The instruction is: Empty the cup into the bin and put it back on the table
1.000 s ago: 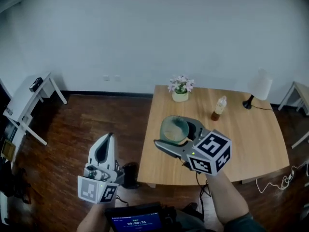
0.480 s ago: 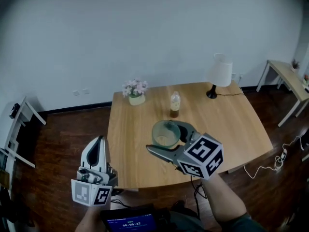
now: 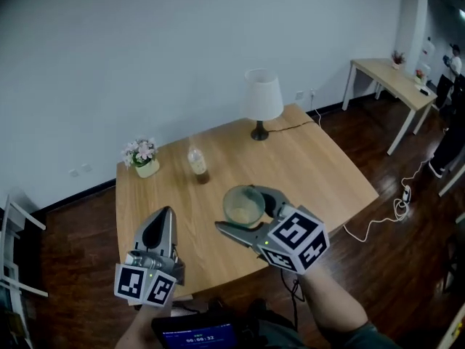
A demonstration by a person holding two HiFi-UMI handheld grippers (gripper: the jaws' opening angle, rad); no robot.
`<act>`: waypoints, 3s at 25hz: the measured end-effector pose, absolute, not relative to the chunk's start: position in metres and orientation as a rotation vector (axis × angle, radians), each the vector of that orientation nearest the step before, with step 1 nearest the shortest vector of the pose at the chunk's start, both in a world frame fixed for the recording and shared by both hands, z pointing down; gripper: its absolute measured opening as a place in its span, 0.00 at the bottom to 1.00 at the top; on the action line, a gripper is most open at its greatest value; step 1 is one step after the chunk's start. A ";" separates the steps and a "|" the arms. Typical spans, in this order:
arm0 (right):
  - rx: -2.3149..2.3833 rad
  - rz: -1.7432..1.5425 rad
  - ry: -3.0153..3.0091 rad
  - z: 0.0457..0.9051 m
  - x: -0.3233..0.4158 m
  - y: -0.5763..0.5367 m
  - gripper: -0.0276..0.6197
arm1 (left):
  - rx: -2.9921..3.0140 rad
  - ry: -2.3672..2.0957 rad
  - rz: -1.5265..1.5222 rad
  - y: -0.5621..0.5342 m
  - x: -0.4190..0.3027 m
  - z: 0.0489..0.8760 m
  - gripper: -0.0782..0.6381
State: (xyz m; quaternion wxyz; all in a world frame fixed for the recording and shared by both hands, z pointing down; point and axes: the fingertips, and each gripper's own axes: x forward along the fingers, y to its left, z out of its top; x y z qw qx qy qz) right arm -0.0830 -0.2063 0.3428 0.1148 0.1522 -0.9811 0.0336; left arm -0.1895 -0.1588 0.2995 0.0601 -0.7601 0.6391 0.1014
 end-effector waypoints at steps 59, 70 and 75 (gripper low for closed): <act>0.399 0.238 -2.759 0.458 0.181 -0.491 0.65 | -2.332 2.269 0.174 -0.431 0.062 0.411 0.11; 0.468 0.223 -2.680 0.513 0.144 -0.509 0.65 | -2.437 2.249 0.126 -0.463 0.041 0.452 0.11; 0.486 0.212 -2.674 0.537 0.132 -0.518 0.65 | -2.484 2.262 0.099 -0.475 0.033 0.480 0.11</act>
